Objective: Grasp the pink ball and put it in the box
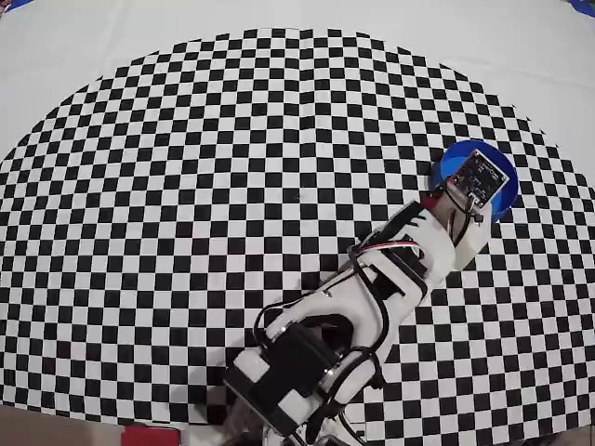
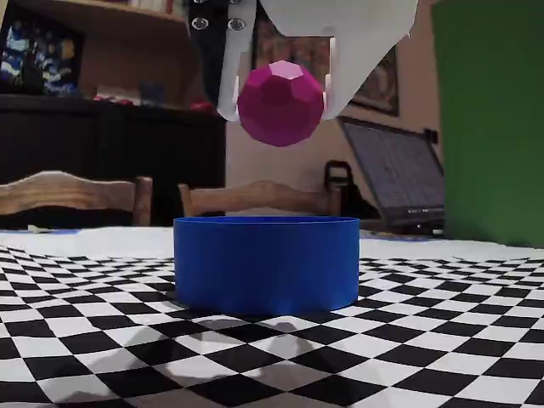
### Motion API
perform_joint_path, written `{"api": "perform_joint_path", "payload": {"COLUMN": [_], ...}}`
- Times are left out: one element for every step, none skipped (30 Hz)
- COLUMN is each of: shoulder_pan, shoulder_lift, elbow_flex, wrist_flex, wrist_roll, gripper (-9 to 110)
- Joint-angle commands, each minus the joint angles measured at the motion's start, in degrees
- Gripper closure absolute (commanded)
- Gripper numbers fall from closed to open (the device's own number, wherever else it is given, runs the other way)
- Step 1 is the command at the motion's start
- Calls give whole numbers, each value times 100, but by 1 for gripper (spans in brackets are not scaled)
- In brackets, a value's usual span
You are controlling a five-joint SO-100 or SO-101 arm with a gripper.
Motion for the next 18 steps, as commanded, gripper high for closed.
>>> {"api": "perform_joint_path", "payload": {"shoulder_pan": [26,18,9,9,0,-9,-18,-18,-18,-18,-18,-18,-18,-18,-18,-18,-26,-26], "shoulder_lift": [-53,-88,-132,-167,-211,-255,-281,-325,-343,-369,-396,-422,-448,-475,-501,-536,-571,-615], "elbow_flex": [-316,-352,-396,-439,-475,-527,-589,-642,-686,-694,-729,-747,-773,-791,-817,-853,-888,-923], "wrist_flex": [-44,-44,-44,-44,-44,-26,44,88,123,123,123,123,123,123,123,123,123,132], "wrist_roll": [-70,-70,-70,-70,-70,-70,-70,-70,-70,-70,-70,-70,-70,-70,-70,-70,-70,-70], "gripper": [101,101,101,101,101,101,101,101,101,101,101,101,101,101,101,101,101,101]}}
